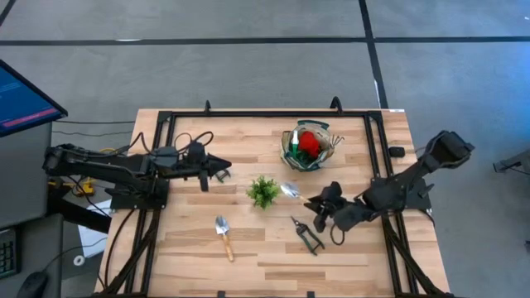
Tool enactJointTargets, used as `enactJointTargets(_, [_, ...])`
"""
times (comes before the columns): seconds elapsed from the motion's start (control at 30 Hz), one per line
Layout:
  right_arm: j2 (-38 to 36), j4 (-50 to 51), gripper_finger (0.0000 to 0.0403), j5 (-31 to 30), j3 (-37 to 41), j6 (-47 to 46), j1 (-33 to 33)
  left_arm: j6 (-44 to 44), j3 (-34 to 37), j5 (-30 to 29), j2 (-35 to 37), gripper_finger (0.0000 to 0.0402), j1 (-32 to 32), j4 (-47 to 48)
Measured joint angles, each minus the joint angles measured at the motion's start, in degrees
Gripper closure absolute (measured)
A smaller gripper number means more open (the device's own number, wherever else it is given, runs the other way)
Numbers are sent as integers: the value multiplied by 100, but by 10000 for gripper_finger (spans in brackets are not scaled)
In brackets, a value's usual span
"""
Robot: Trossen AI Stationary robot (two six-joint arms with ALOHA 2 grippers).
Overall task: Pick & Place Garden tools in Gardening bag
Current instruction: Put the top brown trowel into the brown gardening bag
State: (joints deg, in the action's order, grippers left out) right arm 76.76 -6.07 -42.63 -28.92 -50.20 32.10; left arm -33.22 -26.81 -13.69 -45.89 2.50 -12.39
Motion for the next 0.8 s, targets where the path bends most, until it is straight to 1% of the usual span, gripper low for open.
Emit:
enactJointTargets(0.07, [-130,-4,343,-24,-198,586,-90,-500,0,151,-11,400,0,-213])
enactJointTargets(0.2, [-263,106,343,12,-614,1533,-409,-1141,-31,441,-262,400,0,-723])
enactJointTargets(0.33, [-306,439,343,43,-1016,2197,-721,-1548,-364,473,-771,400,0,-735])
enactJointTargets(0.5, [-305,935,343,223,-1429,2654,-950,-1792,-980,581,-1437,400,-15,-720])
enactJointTargets(0.67, [-305,1224,343,221,-1714,2975,-1015,-1808,-1554,1198,-1898,400,-220,-734])
enactJointTargets(0.8, [-305,1259,343,214,-1864,3120,-1054,-1827,-1704,1741,-2004,400,-453,-730])
